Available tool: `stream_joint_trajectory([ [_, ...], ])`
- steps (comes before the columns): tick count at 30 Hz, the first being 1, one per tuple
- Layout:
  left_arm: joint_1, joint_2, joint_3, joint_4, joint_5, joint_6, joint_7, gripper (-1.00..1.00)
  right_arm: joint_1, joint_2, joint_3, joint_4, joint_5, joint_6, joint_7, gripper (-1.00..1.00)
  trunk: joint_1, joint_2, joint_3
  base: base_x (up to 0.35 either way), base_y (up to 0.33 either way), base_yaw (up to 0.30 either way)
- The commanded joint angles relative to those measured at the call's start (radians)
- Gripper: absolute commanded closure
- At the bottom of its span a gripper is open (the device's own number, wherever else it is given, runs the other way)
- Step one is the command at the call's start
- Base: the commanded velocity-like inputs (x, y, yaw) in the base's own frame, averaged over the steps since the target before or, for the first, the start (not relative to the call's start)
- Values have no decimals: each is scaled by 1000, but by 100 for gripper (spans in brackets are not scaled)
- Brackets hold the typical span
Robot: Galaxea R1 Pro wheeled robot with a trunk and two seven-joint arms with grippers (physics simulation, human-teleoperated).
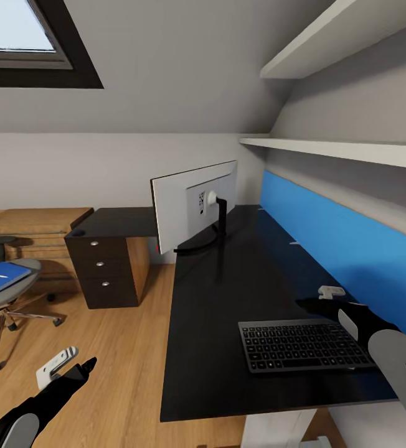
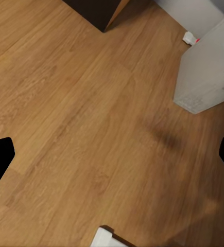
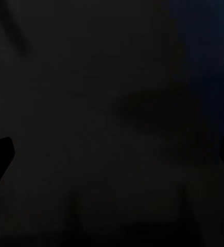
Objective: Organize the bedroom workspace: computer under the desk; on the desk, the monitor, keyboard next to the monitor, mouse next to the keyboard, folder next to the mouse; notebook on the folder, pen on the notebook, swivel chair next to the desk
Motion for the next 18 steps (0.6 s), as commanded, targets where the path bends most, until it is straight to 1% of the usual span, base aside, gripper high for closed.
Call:
stream_joint_trajectory([
  [1,0,0,0,-2,11,3,9,-100,0,0,2,-2,-10,8,2,-100,0,-1,-1,0,0,0],
  [7,0,0,0,-2,11,4,9,-100,0,1,1,0,-9,21,0,-100,0,-1,-1,0,0,0],
  [16,0,0,0,-2,11,4,9,-100,0,0,0,-1,-10,100,-22,-100,0,-1,-1,0,0,0],
  [18,0,0,0,-2,11,4,9,-100,0,0,0,-1,-10,107,-27,-100,0,-1,-1,0,0,0],
])
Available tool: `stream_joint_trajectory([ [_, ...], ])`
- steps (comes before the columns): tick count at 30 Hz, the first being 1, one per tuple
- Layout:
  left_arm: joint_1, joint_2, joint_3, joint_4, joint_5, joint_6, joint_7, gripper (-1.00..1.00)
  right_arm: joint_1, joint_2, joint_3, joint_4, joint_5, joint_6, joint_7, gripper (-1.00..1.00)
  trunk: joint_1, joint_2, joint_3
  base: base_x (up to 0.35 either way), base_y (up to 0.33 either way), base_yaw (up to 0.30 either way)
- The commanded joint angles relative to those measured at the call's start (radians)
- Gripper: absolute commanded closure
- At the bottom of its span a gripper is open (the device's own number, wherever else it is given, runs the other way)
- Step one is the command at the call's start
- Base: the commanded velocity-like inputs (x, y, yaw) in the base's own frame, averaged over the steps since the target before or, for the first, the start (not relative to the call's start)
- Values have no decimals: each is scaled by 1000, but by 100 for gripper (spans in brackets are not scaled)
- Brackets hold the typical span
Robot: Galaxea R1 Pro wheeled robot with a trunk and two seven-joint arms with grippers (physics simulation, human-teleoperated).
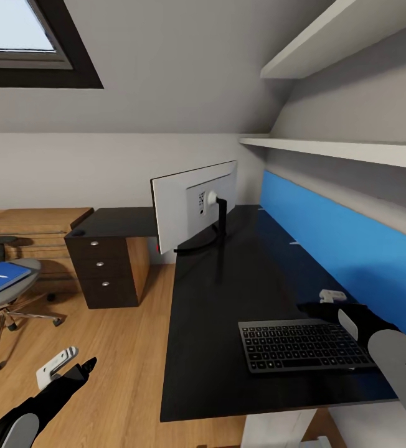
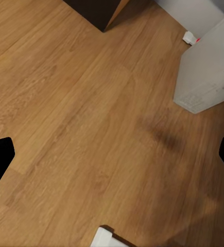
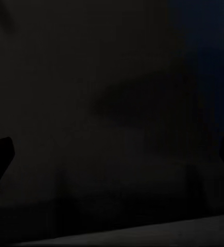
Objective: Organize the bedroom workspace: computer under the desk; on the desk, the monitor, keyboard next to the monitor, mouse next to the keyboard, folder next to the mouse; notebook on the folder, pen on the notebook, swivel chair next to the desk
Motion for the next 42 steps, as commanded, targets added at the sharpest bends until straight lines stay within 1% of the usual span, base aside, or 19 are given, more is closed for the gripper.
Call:
stream_joint_trajectory([
  [1,0,0,0,-2,11,2,9,-100,0,-1,2,-1,-10,10,-2,-100,0,-1,-1,0,0,0],
  [13,0,0,0,-3,11,1,9,-100,0,3,3,-1,-11,36,-63,-100,0,-1,-1,0,0,0],
  [16,0,0,0,-3,11,1,9,-100,0,3,3,-1,-12,47,-74,-100,11,-22,-10,0,0,0],
  [17,0,0,0,-3,11,1,9,-100,0,3,3,-1,-12,51,-77,-100,11,-22,-10,0,0,0],
  [42,0,0,-2,0,11,4,6,-100,0,4,6,-1,-10,51,-83,-100,11,-22,-10,0,3,0],
])
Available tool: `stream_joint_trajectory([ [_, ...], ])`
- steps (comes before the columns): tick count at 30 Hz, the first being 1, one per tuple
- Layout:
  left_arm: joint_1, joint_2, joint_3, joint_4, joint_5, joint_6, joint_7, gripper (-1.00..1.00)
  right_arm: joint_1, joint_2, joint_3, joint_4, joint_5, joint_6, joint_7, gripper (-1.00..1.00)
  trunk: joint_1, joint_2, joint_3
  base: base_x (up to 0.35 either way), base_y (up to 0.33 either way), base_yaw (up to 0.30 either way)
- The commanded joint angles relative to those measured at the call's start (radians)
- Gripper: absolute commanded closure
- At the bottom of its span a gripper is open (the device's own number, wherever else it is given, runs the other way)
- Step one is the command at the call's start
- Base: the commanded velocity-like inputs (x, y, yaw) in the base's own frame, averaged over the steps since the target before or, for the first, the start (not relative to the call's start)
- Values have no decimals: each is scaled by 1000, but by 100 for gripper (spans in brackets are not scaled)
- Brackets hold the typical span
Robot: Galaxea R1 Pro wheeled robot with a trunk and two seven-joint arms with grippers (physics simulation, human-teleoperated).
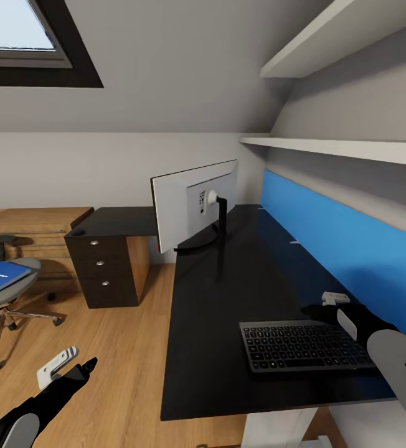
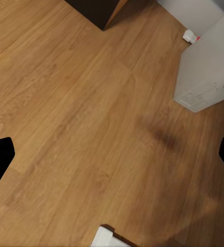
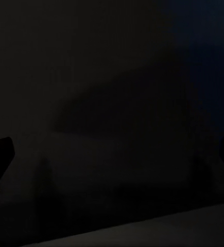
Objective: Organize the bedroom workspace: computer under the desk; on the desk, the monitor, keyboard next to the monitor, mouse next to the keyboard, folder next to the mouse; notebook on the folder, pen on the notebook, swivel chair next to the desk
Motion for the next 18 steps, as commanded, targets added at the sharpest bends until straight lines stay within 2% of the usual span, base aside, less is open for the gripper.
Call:
stream_joint_trajectory([
  [1,0,0,-1,-1,10,2,8,-100,0,0,3,-2,-10,6,1,-100,0,-1,-1,0,150,0],
  [18,0,-1,-4,0,10,2,8,-100,0,0,3,-2,-10,6,1,-100,0,-1,-1,-7,47,0],
])
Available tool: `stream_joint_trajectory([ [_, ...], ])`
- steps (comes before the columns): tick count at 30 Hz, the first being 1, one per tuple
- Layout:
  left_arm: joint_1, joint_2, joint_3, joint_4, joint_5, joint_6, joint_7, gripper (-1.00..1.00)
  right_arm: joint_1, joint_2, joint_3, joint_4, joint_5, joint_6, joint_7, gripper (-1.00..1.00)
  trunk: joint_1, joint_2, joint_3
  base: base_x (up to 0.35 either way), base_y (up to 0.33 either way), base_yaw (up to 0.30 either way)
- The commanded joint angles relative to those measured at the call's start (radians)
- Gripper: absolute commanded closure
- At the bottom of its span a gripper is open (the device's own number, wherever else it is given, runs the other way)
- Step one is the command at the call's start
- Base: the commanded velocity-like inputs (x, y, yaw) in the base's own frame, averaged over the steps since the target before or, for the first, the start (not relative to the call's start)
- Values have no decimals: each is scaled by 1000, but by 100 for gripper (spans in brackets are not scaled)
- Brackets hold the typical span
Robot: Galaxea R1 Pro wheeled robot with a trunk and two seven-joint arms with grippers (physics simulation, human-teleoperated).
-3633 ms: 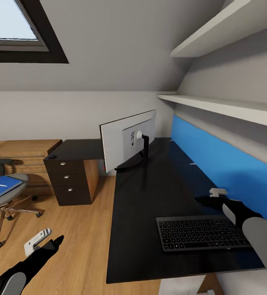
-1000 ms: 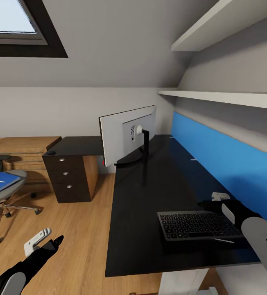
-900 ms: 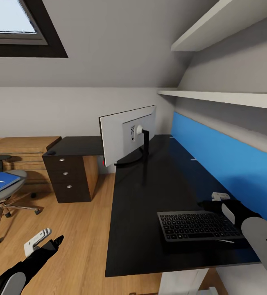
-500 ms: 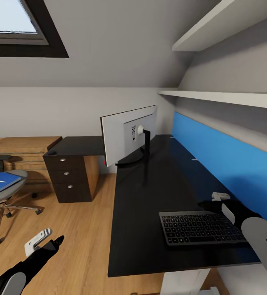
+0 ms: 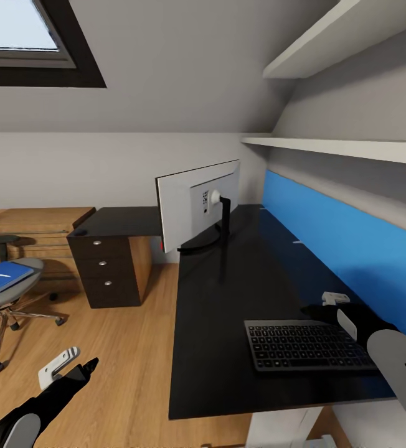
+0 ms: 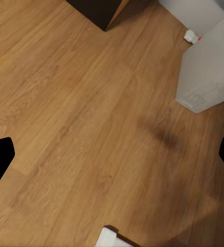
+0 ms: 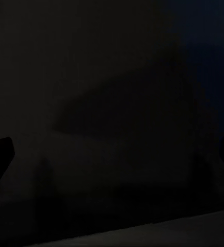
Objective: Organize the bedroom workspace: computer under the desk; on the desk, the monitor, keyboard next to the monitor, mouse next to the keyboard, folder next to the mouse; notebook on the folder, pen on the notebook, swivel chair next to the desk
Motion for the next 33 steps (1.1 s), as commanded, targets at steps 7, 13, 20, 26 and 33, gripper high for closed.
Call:
stream_joint_trajectory([
  [7,0,-1,-1,-2,11,2,8,-100,0,0,3,-3,-10,6,1,-100,0,-1,-1,-3,36,0],
  [13,0,-1,-1,-2,11,2,8,-100,0,0,3,-3,-10,6,1,-100,0,-1,-1,0,31,0],
  [20,0,-1,-2,-2,11,2,8,-100,0,0,3,-3,-10,5,1,-100,0,-1,-1,-18,2,0],
  [26,0,-1,-2,-2,11,2,8,-100,0,0,3,-3,-10,5,1,-100,0,-1,-1,-132,0,0],
  [33,0,-1,-2,-2,11,2,8,-100,0,0,3,-3,-10,5,1,-100,0,-1,-1,-32,0,0],
])
